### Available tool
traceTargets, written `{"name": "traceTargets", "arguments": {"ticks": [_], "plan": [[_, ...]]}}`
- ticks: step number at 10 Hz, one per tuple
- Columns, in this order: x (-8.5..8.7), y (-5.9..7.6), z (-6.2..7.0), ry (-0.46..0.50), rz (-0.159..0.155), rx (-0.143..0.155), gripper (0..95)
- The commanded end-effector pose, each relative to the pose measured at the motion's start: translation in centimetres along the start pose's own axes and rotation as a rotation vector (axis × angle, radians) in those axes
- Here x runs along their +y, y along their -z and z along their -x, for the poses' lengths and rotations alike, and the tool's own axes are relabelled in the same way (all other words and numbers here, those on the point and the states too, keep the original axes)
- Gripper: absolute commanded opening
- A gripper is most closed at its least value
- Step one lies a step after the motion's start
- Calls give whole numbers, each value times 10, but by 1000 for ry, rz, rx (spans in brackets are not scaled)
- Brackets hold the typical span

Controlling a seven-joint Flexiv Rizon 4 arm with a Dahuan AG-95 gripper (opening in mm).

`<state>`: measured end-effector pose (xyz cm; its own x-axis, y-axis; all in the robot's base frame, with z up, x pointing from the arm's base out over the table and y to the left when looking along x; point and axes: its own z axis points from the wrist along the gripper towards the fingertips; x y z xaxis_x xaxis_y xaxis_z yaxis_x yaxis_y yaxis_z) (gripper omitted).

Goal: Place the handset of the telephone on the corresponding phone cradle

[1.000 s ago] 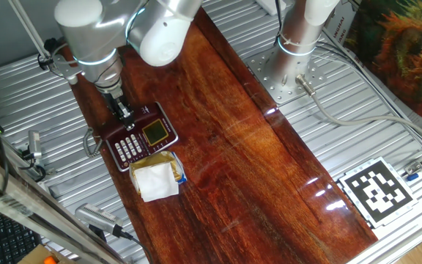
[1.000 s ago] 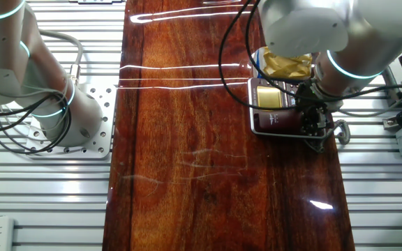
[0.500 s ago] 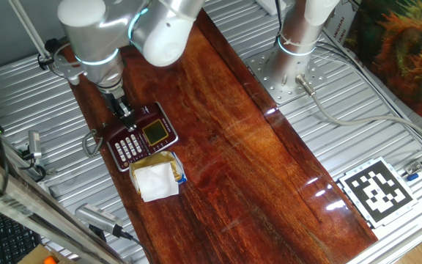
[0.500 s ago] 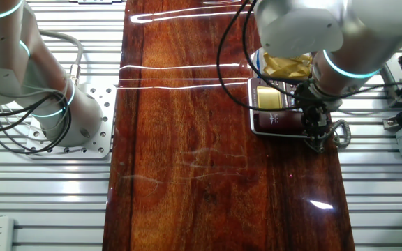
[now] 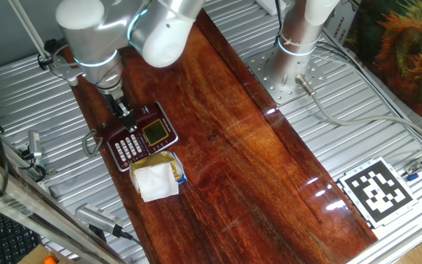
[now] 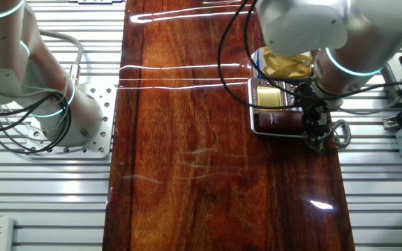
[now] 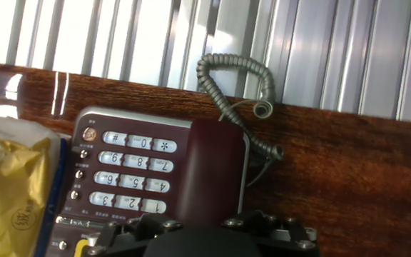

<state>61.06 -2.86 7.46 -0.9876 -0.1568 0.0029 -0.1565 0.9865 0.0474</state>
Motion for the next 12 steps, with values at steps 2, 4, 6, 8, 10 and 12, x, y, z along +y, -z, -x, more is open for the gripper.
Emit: {"name": "traceTargets", "arguments": {"ticks": [2,4,6,8,10,12], "plan": [[1,5,0,-21,6,34,760],[2,17,0,-55,13,51,760],[5,39,-3,-68,15,58,760],[16,58,-5,-85,14,69,570],[39,69,-17,-107,8,69,570],[60,72,-33,-121,5,68,570]]}}
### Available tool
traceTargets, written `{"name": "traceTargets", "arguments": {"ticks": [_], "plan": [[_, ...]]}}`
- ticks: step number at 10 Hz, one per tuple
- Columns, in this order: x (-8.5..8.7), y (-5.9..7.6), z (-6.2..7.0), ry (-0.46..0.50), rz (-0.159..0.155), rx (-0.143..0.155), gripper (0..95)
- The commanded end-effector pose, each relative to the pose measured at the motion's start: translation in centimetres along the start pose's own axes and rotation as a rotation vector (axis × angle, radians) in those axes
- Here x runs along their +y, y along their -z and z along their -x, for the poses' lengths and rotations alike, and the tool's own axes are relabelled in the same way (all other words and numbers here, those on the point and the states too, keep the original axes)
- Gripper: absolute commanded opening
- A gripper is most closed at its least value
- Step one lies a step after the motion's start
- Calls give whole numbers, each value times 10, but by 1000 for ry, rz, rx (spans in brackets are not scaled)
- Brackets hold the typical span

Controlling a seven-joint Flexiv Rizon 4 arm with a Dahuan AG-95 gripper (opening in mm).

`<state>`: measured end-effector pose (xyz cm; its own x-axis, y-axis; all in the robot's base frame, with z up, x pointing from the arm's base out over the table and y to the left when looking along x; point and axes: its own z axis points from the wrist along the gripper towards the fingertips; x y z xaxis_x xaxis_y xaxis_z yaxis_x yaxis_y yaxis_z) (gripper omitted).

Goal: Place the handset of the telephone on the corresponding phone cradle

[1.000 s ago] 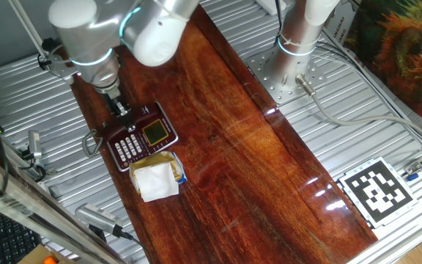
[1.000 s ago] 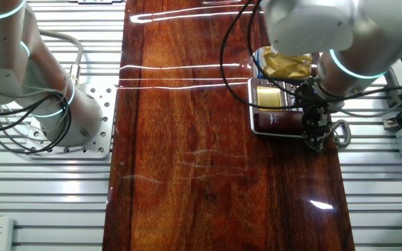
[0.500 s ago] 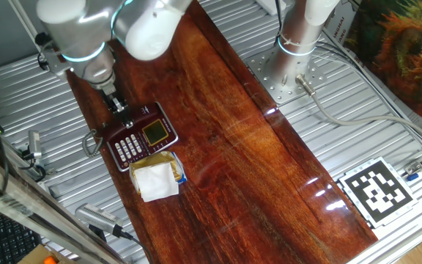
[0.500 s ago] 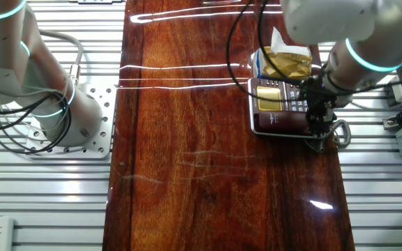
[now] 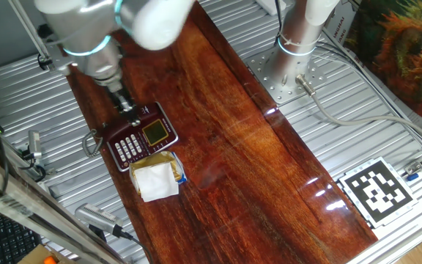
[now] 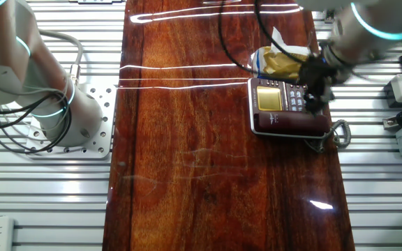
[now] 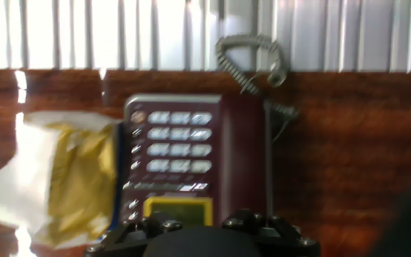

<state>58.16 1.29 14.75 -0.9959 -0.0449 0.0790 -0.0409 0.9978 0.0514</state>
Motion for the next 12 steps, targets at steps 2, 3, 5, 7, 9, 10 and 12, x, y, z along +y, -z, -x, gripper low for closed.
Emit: {"name": "traceTargets", "arguments": {"ticks": [2,3,5,7,9,10,12], "plan": [[22,6,-24,-25,-2,10,380],[24,6,-26,-28,-1,18,190],[25,8,-28,-58,-2,17,190],[28,12,-33,-87,-1,17,190],[31,16,-35,-118,14,17,0],[31,17,-35,-121,17,16,0],[33,21,-37,-125,17,16,0]]}}
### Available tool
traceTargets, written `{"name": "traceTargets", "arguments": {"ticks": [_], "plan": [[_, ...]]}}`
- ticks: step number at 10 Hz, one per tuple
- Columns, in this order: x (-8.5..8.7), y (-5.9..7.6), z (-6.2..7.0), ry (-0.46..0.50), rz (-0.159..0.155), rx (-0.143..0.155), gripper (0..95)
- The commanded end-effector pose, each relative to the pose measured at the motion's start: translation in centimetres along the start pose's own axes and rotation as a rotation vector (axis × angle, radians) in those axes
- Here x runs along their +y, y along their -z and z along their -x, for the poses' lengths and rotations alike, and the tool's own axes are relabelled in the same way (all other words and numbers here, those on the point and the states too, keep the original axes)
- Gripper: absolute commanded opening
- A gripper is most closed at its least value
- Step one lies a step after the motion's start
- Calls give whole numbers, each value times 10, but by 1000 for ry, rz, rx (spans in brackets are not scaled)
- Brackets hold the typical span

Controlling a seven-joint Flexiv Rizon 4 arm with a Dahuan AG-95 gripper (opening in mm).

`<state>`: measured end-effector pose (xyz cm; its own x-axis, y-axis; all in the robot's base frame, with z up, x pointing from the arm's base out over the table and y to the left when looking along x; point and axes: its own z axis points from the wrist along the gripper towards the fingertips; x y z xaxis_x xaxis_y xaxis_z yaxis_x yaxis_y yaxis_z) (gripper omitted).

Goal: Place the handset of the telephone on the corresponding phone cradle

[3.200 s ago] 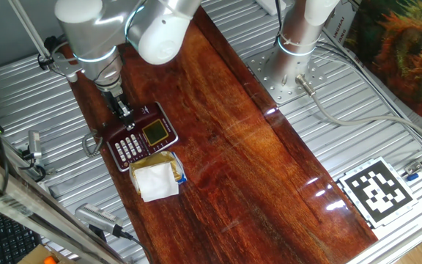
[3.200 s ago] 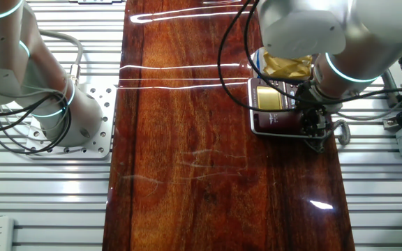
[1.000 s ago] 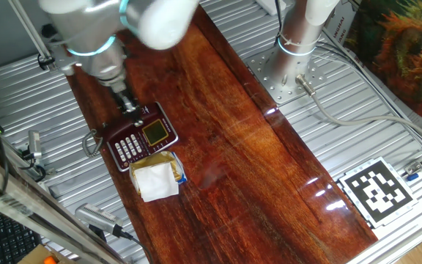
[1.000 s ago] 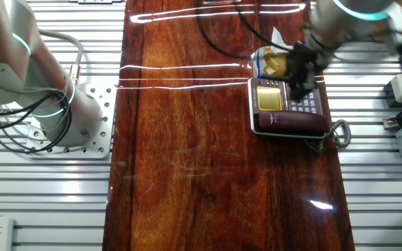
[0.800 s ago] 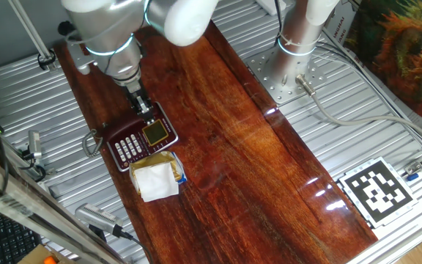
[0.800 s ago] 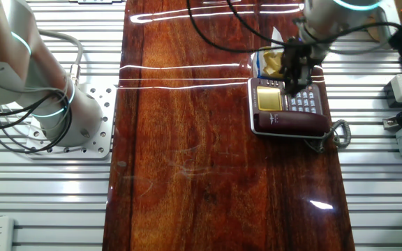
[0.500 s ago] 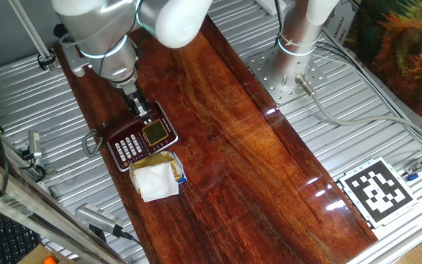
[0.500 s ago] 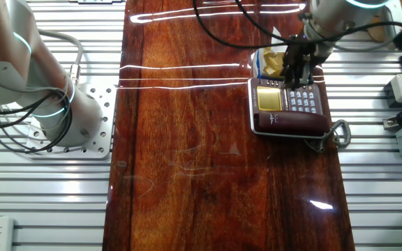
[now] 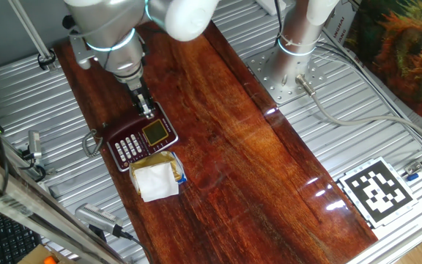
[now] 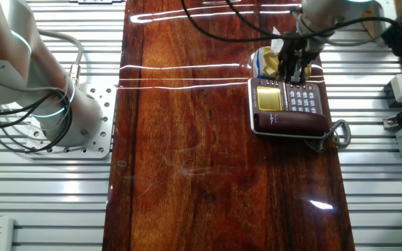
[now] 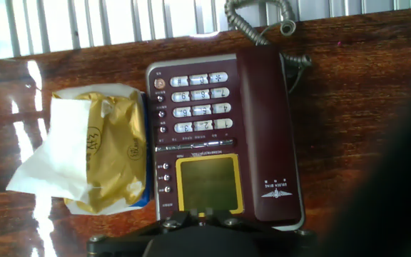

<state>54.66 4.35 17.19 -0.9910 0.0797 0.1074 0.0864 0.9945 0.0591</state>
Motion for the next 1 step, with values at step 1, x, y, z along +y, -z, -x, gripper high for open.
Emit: {"name": "traceTargets", "arguments": {"ticks": [1], "plan": [[1,2,-3,-2,-9,-5,0]]}}
